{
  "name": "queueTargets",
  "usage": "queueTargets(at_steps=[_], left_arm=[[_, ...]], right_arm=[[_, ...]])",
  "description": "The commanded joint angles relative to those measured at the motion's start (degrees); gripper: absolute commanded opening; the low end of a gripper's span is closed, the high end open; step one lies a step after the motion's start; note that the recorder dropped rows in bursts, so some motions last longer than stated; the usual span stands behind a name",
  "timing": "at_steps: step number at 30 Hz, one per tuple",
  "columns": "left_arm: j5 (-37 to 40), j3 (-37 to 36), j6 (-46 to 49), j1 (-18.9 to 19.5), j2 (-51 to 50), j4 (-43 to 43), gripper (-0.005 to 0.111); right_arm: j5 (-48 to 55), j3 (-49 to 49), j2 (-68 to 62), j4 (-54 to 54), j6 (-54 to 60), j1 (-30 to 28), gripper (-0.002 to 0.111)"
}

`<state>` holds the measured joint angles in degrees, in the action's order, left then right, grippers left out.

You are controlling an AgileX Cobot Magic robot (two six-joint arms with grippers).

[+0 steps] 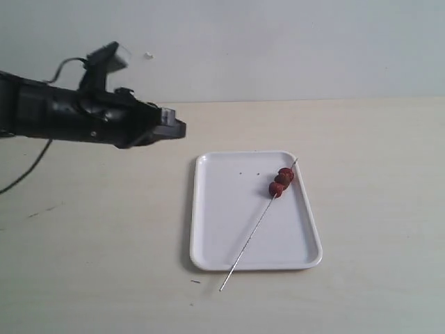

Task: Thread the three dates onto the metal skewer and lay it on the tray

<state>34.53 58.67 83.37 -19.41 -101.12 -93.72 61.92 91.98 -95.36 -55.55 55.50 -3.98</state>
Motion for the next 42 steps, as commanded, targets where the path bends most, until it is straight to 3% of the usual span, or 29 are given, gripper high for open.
queueTargets(at_steps=[1,3,7,11,19,27,42], left_arm=[[2.12,-5.96,5.3,5.17,10.08,0.92,0.0],[1.07,-11.82,14.46,8.13,16.46,-5.86,0.0],[1.07,-19.8,21.07,12.51,26.7,-6.23,0.0],[0.5,-28.42,21.19,18.45,43.11,-6.23,0.0],[-9.94,-37.61,17.35,21.2,65.18,-6.23,0.0],[-10.12,-44.45,15.17,21.2,76.63,-6.23,0.0],[-10.12,-45.95,15.17,21.2,78.0,-6.23,0.0]], right_arm=[[-0.24,0.35,5.3,10.46,-11.18,3.05,0.0],[1.05,-0.35,7.3,17.17,-16.54,4.95,0.0],[-5.41,-7.9,12.55,21.29,-20.89,7.38,0.0],[-24.2,-25.83,24.82,18.57,-21.08,10.5,0.0],[-48.13,-49.38,43.07,7.07,-13.13,16.84,0.0],[-43.55,-59.12,51.25,6.35,-17.26,16.95,0.0],[-39.37,-59.1,51.64,6.26,-17.26,16.95,0.0]])
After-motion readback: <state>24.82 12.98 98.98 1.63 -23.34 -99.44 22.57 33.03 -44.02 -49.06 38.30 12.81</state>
